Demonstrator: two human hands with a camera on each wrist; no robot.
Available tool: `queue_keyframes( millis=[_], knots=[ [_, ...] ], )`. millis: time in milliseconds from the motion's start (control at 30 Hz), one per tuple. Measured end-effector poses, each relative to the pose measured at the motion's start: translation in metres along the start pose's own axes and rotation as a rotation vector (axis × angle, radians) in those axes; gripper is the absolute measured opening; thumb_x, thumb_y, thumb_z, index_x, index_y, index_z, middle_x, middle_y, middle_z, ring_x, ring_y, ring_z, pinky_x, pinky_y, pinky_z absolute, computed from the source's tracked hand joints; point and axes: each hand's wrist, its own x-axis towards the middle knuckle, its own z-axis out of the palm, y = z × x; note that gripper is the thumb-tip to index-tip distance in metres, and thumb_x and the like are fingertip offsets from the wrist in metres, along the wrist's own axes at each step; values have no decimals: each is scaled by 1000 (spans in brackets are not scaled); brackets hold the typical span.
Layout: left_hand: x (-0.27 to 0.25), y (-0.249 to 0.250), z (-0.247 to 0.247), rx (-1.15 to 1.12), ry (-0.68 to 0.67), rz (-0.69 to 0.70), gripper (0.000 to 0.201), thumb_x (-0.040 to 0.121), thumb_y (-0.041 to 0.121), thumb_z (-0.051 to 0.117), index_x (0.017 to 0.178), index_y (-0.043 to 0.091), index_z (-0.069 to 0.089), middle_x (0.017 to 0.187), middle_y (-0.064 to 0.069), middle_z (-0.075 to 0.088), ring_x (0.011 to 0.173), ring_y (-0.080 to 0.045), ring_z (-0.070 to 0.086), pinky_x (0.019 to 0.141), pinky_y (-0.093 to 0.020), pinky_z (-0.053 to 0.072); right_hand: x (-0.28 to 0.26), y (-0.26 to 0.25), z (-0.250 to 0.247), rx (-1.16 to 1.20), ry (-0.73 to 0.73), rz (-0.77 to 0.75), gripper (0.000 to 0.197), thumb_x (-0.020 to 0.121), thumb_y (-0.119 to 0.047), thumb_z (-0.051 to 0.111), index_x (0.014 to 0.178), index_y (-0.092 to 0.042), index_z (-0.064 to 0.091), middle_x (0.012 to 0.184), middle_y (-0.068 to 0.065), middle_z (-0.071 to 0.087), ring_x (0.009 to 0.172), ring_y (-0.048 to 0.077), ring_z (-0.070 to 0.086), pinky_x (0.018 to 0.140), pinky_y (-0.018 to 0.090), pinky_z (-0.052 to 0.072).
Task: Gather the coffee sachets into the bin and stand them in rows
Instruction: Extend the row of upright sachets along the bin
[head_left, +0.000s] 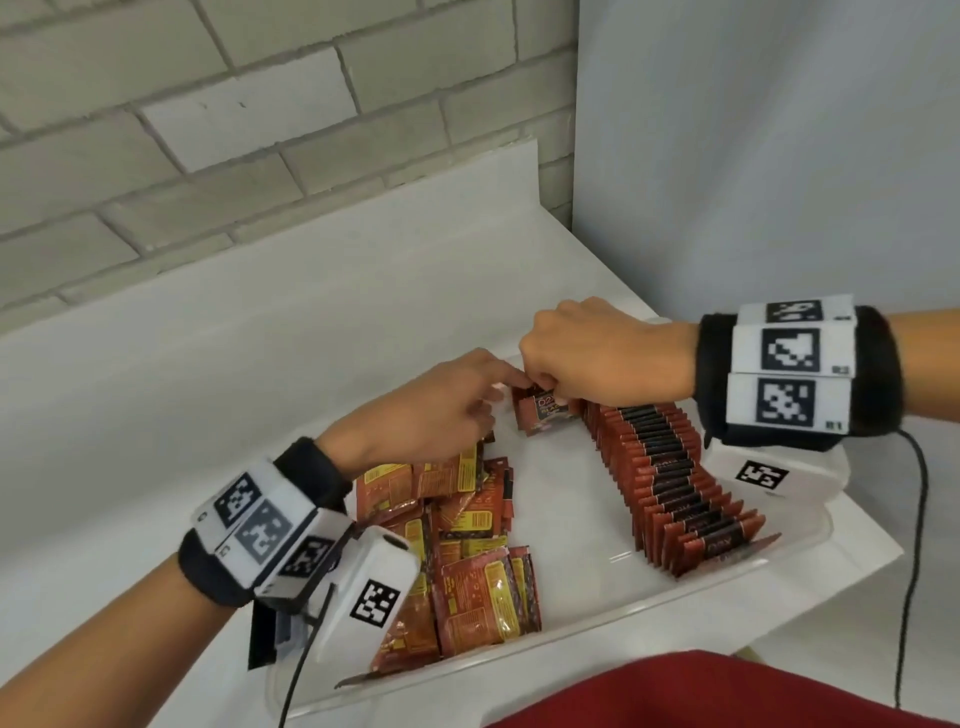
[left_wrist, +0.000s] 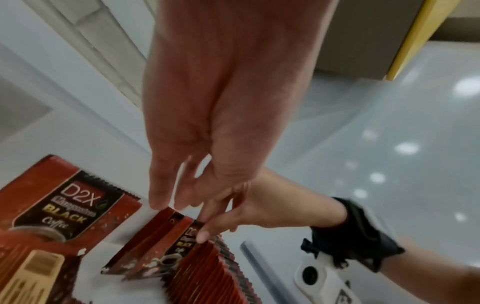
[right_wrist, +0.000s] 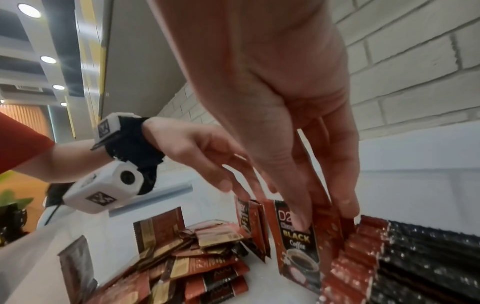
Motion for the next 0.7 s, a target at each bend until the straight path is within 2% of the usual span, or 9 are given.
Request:
queue_keyframes(
  millis=[100, 200, 267, 333, 400, 500, 533, 600, 700],
  knots=[
    [-9, -4, -1, -184, 130, -114, 29, 97, 7, 48, 120, 21, 59, 116, 5, 60, 108, -7, 60, 92, -22, 50, 6, 0, 2, -65, 21, 3, 19, 87, -5, 60, 84, -19, 48, 87, 1, 38, 76, 20, 39, 57, 28, 25],
    [-12, -1, 13, -463, -2, -238, 36, 96, 4, 50, 131, 15, 53, 124, 2, 61, 114, -8, 58, 100, -21, 45, 10, 2, 4, -151, 26, -11, 34, 86, -5, 61, 70, -13, 32, 76, -3, 33, 66, 17, 35, 51, 28, 18],
    [-9, 1, 26, -586, -63, -307, 45, 94, 3, 53, 137, 13, 45, 130, 0, 55, 122, -13, 52, 107, -27, 41, 10, 1, 4, -200, 8, -23, 45, 88, -3, 58, 62, -14, 22, 69, -3, 25, 58, 13, 26, 48, 28, 13],
    [-4, 3, 36, -654, -43, -335, 31, 87, 3, 57, 112, 21, 52, 123, 2, 53, 123, -17, 49, 111, -39, 38, 10, 0, 7, -253, 9, -41, 48, 91, -4, 54, 62, -17, 18, 71, 1, 35, 61, 15, 29, 47, 28, 12],
    [1, 5, 41, -756, -18, -361, 32, 85, -4, 52, 88, 28, 47, 105, 4, 53, 109, -15, 52, 111, -40, 37, 11, -1, 11, -324, -3, -26, 45, 93, -5, 52, 63, -14, 20, 86, 6, 51, 69, 19, 35, 46, 28, 12],
    [8, 8, 47, -926, 7, -399, 46, 88, -19, 38, 83, 25, 52, 82, 9, 61, 77, 0, 58, 87, -20, 47, 11, 2, 16, -333, 8, -44, 20, 90, -2, 54, 77, -12, 43, 97, 11, 58, 79, 27, 51, 46, 29, 10],
    [9, 10, 49, -952, -1, -401, 48, 87, -21, 35, 85, 23, 55, 81, 11, 63, 76, 1, 59, 82, -16, 47, 9, 3, 17, -307, 22, -73, 15, 85, 2, 59, 81, -11, 52, 92, 13, 60, 79, 30, 56, 46, 28, 8],
    [10, 13, 51, -947, -9, -394, 49, 85, -22, 34, 93, 21, 58, 95, 5, 62, 92, -6, 54, 89, -21, 40, 7, 2, 12, -284, 55, -129, 21, 72, 9, 68, 72, -8, 56, 76, 15, 61, 66, 35, 59, 47, 25, 4],
    [12, 15, 52, -966, 33, -414, 46, 84, -21, 35, 90, 18, 59, 102, -5, 54, 104, -18, 43, 92, -29, 33, 8, 4, 14, -330, 52, -96, 20, 85, 3, 57, 79, -15, 50, 89, 12, 61, 83, 33, 60, 46, 28, 10]
  ],
)
